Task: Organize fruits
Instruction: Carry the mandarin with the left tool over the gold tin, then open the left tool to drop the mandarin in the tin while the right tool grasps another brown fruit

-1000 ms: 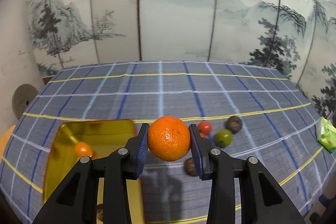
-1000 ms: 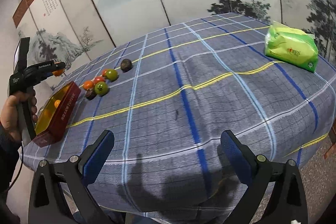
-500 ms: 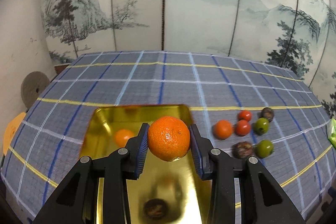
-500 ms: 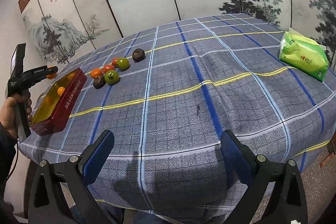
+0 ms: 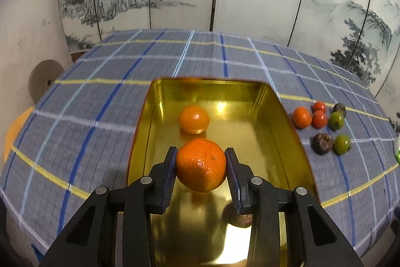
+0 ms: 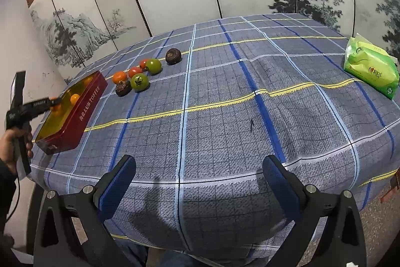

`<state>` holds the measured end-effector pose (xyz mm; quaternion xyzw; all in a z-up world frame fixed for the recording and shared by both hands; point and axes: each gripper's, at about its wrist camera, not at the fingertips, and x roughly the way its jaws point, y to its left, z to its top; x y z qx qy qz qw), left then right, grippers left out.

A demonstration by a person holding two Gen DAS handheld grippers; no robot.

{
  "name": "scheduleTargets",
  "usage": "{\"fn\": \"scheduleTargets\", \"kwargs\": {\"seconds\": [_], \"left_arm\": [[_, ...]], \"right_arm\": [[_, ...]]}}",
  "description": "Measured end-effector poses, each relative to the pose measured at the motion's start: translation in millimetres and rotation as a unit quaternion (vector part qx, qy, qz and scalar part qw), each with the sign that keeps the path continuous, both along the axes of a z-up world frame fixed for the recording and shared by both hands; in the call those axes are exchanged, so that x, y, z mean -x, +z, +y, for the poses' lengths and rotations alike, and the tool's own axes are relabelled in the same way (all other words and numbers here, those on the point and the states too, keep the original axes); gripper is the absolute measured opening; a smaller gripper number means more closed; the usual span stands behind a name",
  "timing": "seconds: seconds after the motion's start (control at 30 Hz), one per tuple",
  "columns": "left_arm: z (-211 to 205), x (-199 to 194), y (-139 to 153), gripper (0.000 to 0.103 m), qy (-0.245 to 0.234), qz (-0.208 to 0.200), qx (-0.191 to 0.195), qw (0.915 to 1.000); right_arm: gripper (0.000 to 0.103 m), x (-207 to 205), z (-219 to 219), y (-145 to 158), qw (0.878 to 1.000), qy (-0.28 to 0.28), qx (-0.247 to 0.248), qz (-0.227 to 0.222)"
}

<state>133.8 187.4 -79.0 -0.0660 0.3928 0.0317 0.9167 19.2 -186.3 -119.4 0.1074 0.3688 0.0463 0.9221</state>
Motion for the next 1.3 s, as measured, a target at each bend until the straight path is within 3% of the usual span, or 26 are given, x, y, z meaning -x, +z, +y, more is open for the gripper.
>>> {"fn": "scheduleTargets", "kwargs": {"seconds": [0.3,0.9,1.3], "left_arm": [[-1,11,-20,0.039,-0.006,0.022,-0.004,0.9997],[-15,31,-33,0.039,-0.013,0.012,-0.088,0.996],[-15,29,-36,0.039,-0.01,0.009,-0.09,0.9958]], "right_arm": [[0.101,1,2,1,1.0,0.001,0.003,0.0],[0.101,-1,15,3,1.0,0.014,0.014,0.001],[0.101,-83,43,34,0.995,0.05,0.077,-0.041]]}}
